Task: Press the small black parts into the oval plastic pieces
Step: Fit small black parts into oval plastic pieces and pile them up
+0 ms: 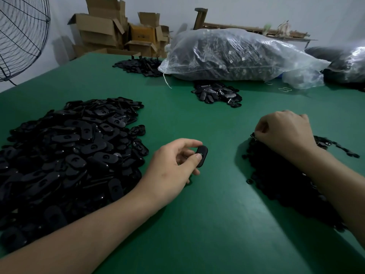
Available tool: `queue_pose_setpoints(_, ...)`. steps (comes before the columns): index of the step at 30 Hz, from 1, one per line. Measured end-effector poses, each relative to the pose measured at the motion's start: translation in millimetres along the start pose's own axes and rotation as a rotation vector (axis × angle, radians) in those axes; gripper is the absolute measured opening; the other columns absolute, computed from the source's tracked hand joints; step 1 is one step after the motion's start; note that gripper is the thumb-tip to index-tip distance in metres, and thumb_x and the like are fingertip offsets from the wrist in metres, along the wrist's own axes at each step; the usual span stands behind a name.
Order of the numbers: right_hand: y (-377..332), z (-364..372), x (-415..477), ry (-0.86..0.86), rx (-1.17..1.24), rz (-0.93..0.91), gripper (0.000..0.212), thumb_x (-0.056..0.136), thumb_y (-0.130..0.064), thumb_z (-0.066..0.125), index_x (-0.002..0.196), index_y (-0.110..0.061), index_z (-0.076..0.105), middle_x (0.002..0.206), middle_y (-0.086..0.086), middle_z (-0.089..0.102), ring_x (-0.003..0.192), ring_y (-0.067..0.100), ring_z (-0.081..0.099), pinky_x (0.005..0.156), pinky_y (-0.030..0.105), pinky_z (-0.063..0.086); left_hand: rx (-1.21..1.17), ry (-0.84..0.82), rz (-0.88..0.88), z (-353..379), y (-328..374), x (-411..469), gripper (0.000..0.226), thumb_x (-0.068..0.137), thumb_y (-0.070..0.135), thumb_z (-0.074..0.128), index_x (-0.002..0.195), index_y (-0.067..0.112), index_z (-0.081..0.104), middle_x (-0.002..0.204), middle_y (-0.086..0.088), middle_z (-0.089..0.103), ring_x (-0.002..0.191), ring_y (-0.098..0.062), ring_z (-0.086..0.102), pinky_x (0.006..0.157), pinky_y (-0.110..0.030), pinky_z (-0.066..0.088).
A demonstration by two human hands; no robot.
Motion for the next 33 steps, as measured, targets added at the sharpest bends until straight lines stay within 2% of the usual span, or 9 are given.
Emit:
queue_pose_setpoints(11,-6,2,-2,-0.078,-0.048,-0.061,0.01,0.086,-0.029,0.068,0.08,-0.025,0.076,0.069,-0.007,0.057,0.091,0.028,0.057,0.083,0.041,0.036,-0.002,-0.006,0.004,1,0,0,0.02,0.099,0.013,0.063,0.112,0.027,0.07,0.097,-0.002,0.071,0.072,-0.008,0.072,0.055,-0.02,0.052)
queue_pose_setpoints(13,-5,0,0,-0.092,-0.023,-0.04,0.009,0.086,-0.029,0.069,0.081,-0.026,0.075,0.072,-0.006,0.062,0.086,0.027,0.057,0.081,0.04,0.038,-0.003,-0.005,0.006,1,1,0,0.02,0.1,0.013,0.063,0.112,0.027,0.07,0.096,-0.002,0.071,0.071,-0.007,0.072,0.055,-0.02,0.052)
queue_pose_setpoints(16,-3,0,1,-0.182,0.22,0.019,0.01,0.088,-0.029,0.072,0.078,-0.027,0.074,0.074,-0.01,0.067,0.074,0.017,0.061,0.072,0.033,0.048,0.0,0.007,0.016,0,1,0,0.021,0.099,0.013,0.064,0.114,0.026,0.071,0.094,-0.001,0.071,0.07,-0.004,0.07,0.057,-0.02,0.053)
queue_pose_setpoints(18,-7,-2,-2,-0.246,0.431,0.051,0.014,0.089,-0.031,0.073,0.075,-0.029,0.073,0.074,-0.013,0.069,0.072,0.007,0.063,0.063,0.025,0.046,0.021,0.017,0.027,-1,1,1,0.022,0.097,0.015,0.067,0.114,0.029,0.072,0.095,0.001,0.072,0.072,-0.006,0.07,0.064,-0.022,0.054)
queue_pose_setpoints(21,-13,-4,-13,-0.279,0.638,0.091,0.017,0.09,-0.034,0.073,0.075,-0.026,0.076,0.066,-0.007,0.072,0.056,0.006,0.06,0.055,0.024,0.043,0.035,0.019,0.03,-2,0,1,0.027,0.095,0.018,0.07,0.117,0.033,0.073,0.096,0.004,0.072,0.084,-0.013,0.07,0.076,-0.027,0.055)
queue_pose_setpoints(25,-33,-6,-37,-0.336,0.864,0.107,0.016,0.089,-0.039,0.073,0.079,-0.027,0.077,0.071,-0.011,0.075,0.061,0.007,0.065,0.062,0.026,0.048,0.056,0.023,0.066,-2,3,1,0.033,0.094,0.018,0.07,0.119,0.04,0.071,0.09,0.006,0.07,0.088,-0.019,0.068,0.075,-0.032,0.057)
queue_pose_setpoints(28,-48,-7,-50,-0.267,0.64,-0.018,0.013,0.087,-0.034,0.073,0.076,-0.029,0.075,0.065,-0.012,0.071,0.055,-0.002,0.061,0.051,0.015,0.044,0.093,0.036,0.087,-2,4,1,0.031,0.093,0.018,0.071,0.115,0.04,0.071,0.089,0.006,0.071,0.085,-0.017,0.068,0.078,-0.026,0.055)
queue_pose_setpoints(30,-54,-9,-55,-0.213,0.443,-0.078,0.01,0.087,-0.03,0.073,0.077,-0.029,0.073,0.064,-0.012,0.067,0.062,0.001,0.06,0.057,0.024,0.047,0.107,0.033,0.08,-1,3,1,0.03,0.093,0.019,0.072,0.114,0.039,0.072,0.088,0.007,0.071,0.084,-0.016,0.068,0.078,-0.024,0.054)
queue_pose_setpoints(33,-57,-9,-57,-0.152,0.311,-0.133,0.01,0.089,-0.026,0.071,0.079,-0.027,0.071,0.06,-0.011,0.057,0.063,0.005,0.049,0.053,0.025,0.033,0.116,0.026,0.07,0,2,1,0.029,0.092,0.02,0.073,0.115,0.039,0.073,0.088,0.008,0.071,0.083,-0.014,0.069,0.076,-0.021,0.054)
Point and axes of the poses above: each hand's wrist, its own x-axis towards the middle knuckle, its own z-axis out of the palm, y = z × x, the point moved 7 cm from there along x, towards the middle knuckle
